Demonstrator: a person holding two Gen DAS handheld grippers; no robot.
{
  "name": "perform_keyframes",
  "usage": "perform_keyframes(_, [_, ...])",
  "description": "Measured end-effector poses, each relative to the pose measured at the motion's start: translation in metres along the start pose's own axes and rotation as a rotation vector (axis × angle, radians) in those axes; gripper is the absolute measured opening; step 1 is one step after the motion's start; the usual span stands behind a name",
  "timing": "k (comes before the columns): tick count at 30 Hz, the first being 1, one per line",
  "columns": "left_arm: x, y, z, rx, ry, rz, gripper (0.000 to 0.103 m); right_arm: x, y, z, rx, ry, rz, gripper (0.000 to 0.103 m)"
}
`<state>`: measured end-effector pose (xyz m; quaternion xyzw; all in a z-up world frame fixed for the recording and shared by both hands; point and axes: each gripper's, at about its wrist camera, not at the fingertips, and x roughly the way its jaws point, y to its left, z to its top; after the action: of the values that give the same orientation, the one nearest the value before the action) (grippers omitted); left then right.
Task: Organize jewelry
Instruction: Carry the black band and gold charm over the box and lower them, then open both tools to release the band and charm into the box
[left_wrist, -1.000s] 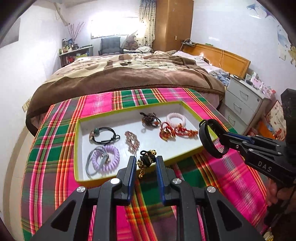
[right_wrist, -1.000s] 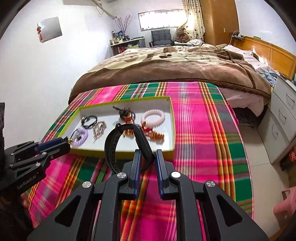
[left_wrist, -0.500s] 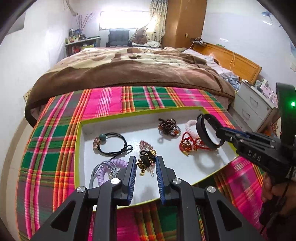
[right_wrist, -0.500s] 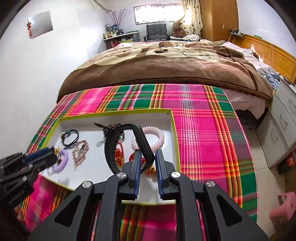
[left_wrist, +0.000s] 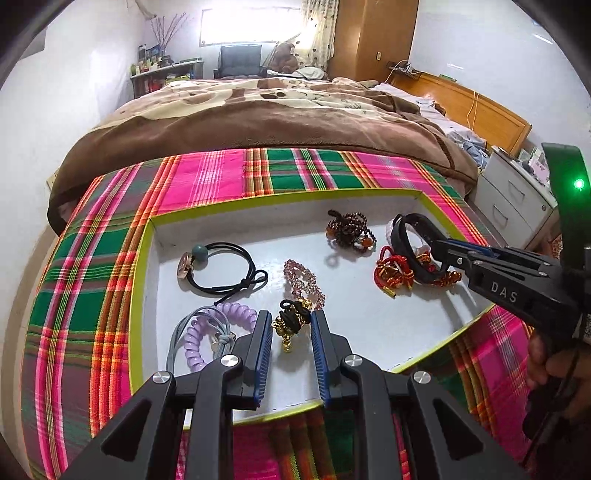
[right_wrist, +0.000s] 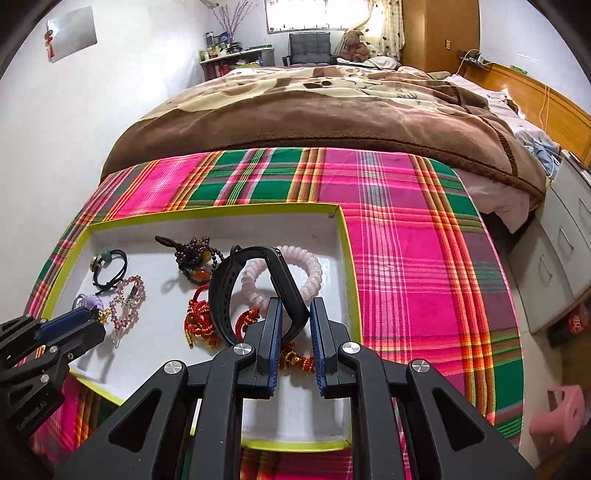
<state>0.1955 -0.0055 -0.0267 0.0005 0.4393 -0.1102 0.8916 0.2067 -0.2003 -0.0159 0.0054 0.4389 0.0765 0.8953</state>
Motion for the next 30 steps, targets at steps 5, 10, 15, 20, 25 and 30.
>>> perform_keyframes(5, [0.002, -0.001, 0.0, -0.001, 0.006, -0.002, 0.022, 0.0, 0.002, 0.001, -0.007, -0.002, 0.003, 0.016])
perform_keyframes(10, [0.005, 0.0, -0.001, -0.007, 0.021, 0.006, 0.022, 0.001, 0.002, 0.003, -0.008, -0.006, 0.001, 0.016])
perform_keyframes(15, [0.004, 0.0, 0.0, -0.01, 0.018, 0.014, 0.022, 0.0, 0.003, 0.003, -0.008, -0.011, 0.005, 0.018])
perform_keyframes(20, [0.0, -0.002, 0.0, -0.009, 0.015, 0.024, 0.022, -0.005, 0.003, 0.002, -0.004, -0.024, 0.011, 0.024])
perform_keyframes(25, [-0.012, -0.009, -0.003, -0.009, -0.005, 0.043, 0.022, -0.016, 0.005, -0.001, -0.003, -0.051, 0.031, 0.039])
perform_keyframes(30, [-0.023, -0.018, -0.009, 0.0, -0.012, 0.091, 0.022, -0.033, 0.01, -0.009, -0.007, -0.082, 0.032, 0.039])
